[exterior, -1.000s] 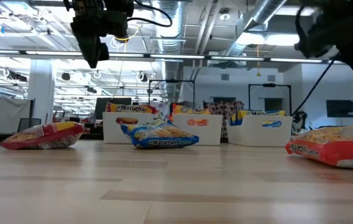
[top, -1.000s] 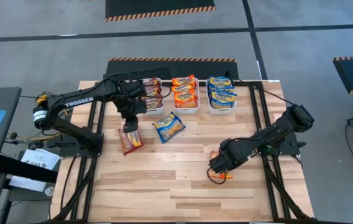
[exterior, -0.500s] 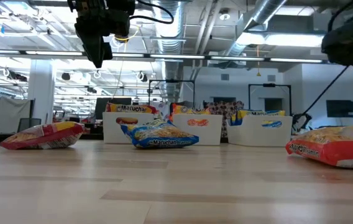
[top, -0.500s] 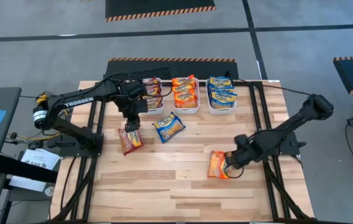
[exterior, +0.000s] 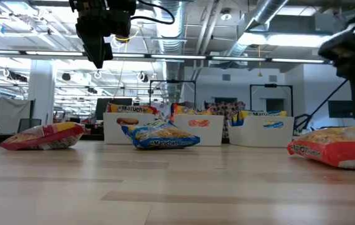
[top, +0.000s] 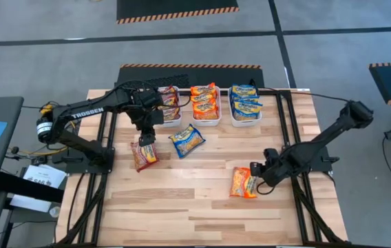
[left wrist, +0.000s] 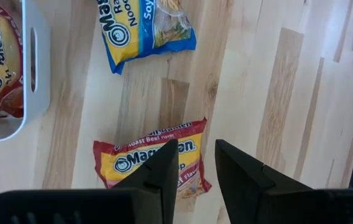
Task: Sort Maruchan noodles
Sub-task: Put the orange noodle pack into the middle white bin
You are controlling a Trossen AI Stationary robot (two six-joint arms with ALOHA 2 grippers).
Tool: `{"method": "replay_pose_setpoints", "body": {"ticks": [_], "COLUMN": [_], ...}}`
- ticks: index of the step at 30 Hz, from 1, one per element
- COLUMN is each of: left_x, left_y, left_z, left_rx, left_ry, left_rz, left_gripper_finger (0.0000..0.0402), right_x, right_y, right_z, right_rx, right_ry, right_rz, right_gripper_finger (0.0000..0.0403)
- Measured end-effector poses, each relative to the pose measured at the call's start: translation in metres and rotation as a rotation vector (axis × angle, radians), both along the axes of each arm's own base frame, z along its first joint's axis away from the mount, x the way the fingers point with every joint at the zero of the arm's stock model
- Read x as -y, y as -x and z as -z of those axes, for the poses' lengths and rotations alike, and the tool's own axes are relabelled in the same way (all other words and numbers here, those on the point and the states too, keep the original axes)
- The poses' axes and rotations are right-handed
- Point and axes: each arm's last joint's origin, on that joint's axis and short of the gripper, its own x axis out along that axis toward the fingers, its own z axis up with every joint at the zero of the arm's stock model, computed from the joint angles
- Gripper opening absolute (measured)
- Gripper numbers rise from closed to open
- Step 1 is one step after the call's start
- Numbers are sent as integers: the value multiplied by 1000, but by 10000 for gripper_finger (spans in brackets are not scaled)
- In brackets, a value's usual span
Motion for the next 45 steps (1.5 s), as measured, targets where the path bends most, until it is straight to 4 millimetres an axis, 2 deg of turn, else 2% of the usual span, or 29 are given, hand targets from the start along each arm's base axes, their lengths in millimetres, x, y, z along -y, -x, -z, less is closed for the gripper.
{"method": "replay_pose_setpoints", "body": {"ticks": [11,23,27,33,39,45], "left_x": [0,0,0,0,0,0], "left_y": [0,0,0,0,0,0], "left_z": [0,0,0,0,0,0], "left_rx": [0,1,0,-1,-1,-1], "left_ry": [0,-1,1,1,1,1], "left_rz": [0,3,1,1,0,0], "left_gripper_finger": [91,91,91,91,91,91], "right_x": [-11,-21,-23,-23,-25,-30], "right_y": [-11,-25,-29,-30,-32,-51], "right_z": [14,40,44,44,41,12], "right_rx": [-34,-100,-90,-80,-77,-11], "right_ry": [-40,-6,-10,-12,-7,53], "right_rz": [-11,-12,-10,-3,-20,-86], "right_gripper_finger": [169,164,121,15,6,5]}}
